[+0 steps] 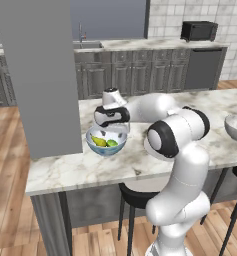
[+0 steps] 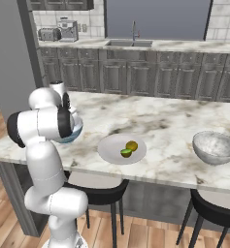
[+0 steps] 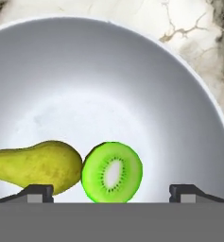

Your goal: Take the fruits from the plate on the dining counter and place two fruits in each bowl.

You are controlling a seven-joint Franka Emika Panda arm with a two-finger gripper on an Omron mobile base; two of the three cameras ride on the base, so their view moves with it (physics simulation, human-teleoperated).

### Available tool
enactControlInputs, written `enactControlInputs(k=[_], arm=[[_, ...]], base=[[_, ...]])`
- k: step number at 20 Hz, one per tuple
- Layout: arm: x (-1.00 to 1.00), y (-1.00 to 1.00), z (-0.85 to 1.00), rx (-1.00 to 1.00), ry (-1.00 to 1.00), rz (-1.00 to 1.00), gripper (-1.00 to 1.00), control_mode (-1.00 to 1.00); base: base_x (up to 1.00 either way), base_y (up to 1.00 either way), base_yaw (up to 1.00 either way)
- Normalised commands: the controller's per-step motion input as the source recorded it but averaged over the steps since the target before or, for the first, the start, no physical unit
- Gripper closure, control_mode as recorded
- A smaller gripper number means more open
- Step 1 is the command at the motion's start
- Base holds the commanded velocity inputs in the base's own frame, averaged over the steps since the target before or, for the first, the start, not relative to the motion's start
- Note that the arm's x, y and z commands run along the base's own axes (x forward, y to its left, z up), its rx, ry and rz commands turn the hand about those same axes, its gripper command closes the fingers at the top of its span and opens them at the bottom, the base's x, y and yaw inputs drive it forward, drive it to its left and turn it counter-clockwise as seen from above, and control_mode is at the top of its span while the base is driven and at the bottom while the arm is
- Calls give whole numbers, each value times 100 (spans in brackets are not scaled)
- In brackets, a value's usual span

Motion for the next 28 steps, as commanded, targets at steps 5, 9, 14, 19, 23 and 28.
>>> enactControlInputs(k=[5,9,14,19,23,28], arm=[[-4,-1,40,0,0,-2,-100,-100],[-34,-20,45,0,0,-2,-100,-100],[-54,-50,22,0,0,0,-100,-100],[-57,-68,18,0,0,0,-100,-100],[-51,-72,8,0,0,0,-100,-100],[-46,-73,0,0,0,0,-100,-100]], base=[[0,0,0],[0,0,0],[0,0,0],[0,0,0],[0,0,0],[0,0,0]])
